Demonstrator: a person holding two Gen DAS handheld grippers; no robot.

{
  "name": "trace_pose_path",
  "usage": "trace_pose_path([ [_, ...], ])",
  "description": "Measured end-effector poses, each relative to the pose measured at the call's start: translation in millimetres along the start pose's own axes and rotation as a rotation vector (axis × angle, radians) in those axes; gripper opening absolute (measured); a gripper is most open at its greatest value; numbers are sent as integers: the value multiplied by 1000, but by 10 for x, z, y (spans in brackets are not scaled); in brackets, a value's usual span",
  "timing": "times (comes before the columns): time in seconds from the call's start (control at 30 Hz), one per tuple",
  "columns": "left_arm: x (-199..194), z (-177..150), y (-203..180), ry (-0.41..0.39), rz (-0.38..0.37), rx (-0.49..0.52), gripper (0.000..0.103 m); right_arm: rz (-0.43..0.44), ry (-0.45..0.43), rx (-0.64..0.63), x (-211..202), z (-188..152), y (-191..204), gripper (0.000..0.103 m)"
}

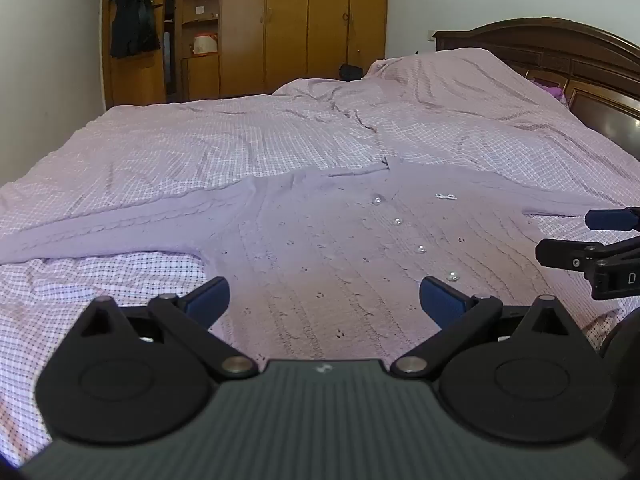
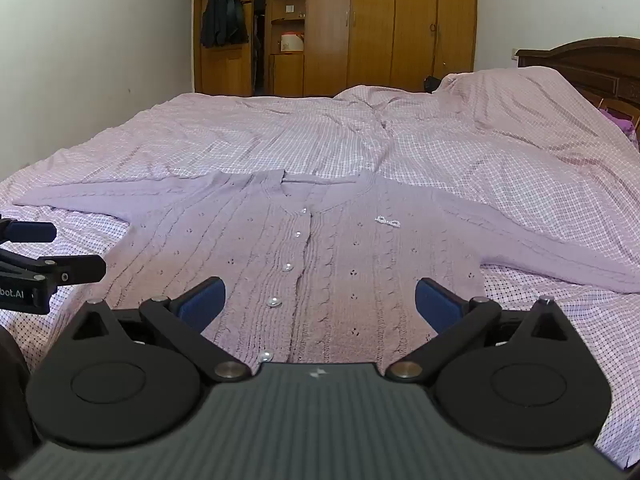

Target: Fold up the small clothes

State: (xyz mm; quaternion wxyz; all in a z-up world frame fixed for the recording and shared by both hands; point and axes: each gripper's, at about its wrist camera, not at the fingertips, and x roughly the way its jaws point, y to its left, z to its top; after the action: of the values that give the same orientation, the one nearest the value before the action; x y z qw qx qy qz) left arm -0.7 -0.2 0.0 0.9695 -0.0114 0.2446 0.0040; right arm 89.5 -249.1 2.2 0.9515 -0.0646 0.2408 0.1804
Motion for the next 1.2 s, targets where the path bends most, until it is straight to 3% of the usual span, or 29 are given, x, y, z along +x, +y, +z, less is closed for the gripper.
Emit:
trace_pose_path([
  [1.2, 46, 15, -63, 27, 14, 35, 103, 15, 10, 6, 16, -7, -11, 103],
])
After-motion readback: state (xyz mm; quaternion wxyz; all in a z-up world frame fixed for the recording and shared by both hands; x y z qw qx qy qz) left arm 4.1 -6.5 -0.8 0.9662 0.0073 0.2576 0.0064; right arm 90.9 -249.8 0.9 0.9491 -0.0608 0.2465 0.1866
